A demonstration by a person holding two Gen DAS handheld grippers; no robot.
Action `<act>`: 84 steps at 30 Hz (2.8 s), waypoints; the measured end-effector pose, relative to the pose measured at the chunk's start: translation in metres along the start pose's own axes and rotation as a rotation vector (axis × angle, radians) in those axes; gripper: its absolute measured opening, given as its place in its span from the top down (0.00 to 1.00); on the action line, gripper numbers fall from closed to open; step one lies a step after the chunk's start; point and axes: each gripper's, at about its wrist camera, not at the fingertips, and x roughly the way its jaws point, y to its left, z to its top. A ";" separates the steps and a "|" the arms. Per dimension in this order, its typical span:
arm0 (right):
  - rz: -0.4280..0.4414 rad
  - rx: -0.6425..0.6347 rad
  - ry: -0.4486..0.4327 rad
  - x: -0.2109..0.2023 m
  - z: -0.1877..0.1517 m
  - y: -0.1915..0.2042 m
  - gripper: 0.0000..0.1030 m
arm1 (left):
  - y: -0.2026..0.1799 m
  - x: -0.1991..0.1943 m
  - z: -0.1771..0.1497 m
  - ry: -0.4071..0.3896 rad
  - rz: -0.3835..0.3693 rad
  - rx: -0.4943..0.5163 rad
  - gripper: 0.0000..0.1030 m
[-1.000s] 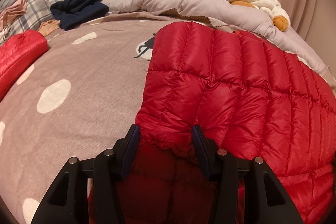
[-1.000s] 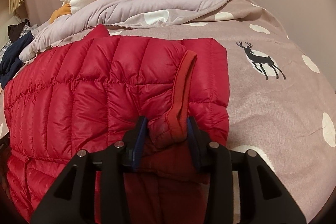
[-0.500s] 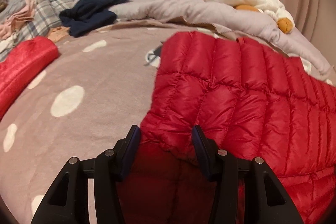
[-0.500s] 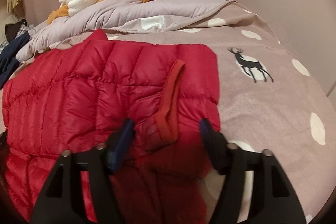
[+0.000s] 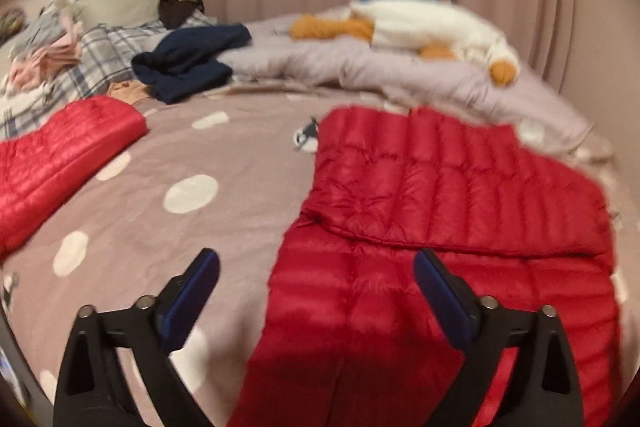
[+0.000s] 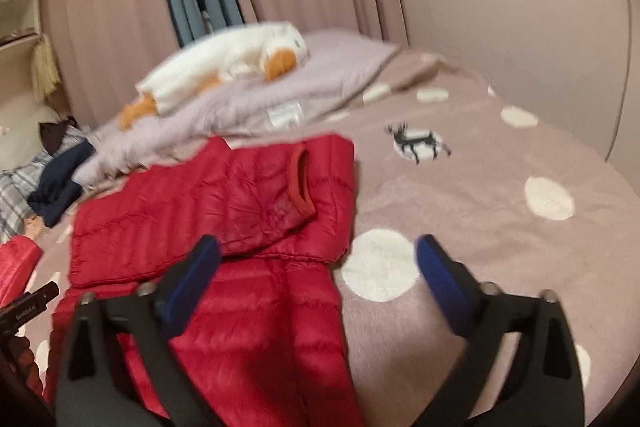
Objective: Fold large clothes
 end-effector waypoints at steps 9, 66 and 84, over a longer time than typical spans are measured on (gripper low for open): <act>-0.002 -0.024 -0.002 -0.066 -0.055 -0.017 0.00 | 0.064 -0.035 -0.062 0.055 -0.101 -0.254 0.01; 0.384 0.336 0.193 -0.068 -0.156 0.030 0.28 | 0.048 -0.013 -0.148 0.284 -0.640 -0.539 0.75; 0.223 0.229 0.172 -0.061 -0.162 0.026 0.78 | 0.006 -0.044 -0.147 0.118 -0.330 -0.225 0.76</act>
